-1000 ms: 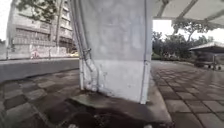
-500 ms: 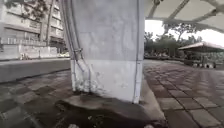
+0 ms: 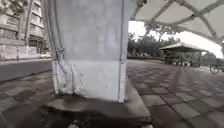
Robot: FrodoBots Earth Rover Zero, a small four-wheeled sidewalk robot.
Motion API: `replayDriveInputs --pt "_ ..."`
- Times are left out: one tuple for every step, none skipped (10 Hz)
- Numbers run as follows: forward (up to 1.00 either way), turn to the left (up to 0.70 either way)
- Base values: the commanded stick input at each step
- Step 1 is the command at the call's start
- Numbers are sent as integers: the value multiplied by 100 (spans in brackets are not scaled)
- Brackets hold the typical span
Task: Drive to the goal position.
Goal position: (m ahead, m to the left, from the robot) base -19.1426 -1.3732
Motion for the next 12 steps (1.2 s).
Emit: replayDriveInputs --pt "0 -70" --pt "0 -70" --pt "0 -70" --pt "0 -70" --pt "0 -70" --pt "0 -70" --pt "0 -70" --pt "0 -70" --pt "0 -70" --pt "0 -70" --pt "0 -70" --pt "0 -70"
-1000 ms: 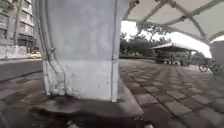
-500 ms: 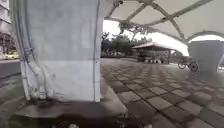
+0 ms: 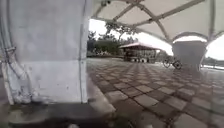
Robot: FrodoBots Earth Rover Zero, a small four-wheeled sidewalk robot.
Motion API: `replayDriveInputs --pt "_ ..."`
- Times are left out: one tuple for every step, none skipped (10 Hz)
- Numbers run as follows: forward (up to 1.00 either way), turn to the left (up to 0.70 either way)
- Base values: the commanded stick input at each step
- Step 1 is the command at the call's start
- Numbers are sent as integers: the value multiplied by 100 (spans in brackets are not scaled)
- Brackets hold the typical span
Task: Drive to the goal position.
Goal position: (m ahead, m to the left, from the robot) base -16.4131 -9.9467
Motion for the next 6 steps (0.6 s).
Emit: replayDriveInputs --pt "0 -70" --pt "0 -70" --pt "0 -70" --pt "0 -70" --pt "0 -70" --pt "0 -70"
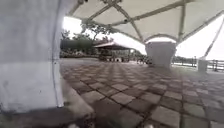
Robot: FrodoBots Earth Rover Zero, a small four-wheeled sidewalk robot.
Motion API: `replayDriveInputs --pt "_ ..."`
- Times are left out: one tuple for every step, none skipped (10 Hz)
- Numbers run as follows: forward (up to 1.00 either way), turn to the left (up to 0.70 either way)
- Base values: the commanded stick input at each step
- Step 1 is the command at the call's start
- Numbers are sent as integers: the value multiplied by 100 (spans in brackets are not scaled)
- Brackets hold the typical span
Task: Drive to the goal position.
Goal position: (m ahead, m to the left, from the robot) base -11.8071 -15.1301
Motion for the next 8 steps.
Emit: replayDriveInputs --pt "0 -70" --pt "0 -70" --pt "0 -70" --pt "0 -70" --pt "0 -70" --pt "0 -70" --pt "0 -70" --pt "0 -70"
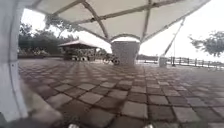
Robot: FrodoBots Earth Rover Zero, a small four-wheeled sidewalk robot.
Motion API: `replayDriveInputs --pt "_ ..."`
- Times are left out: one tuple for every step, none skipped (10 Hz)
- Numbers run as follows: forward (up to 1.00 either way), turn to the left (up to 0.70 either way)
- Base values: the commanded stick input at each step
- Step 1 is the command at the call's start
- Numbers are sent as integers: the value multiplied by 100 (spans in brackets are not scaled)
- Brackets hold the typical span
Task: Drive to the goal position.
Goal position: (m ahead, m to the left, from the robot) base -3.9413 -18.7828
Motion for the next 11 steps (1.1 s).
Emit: replayDriveInputs --pt "0 -70" --pt "0 -70" --pt "0 -70" --pt "0 -70" --pt "0 -70" --pt "0 -70" --pt "0 -70" --pt "0 -70" --pt "0 -70" --pt "0 -70" --pt "0 -70"
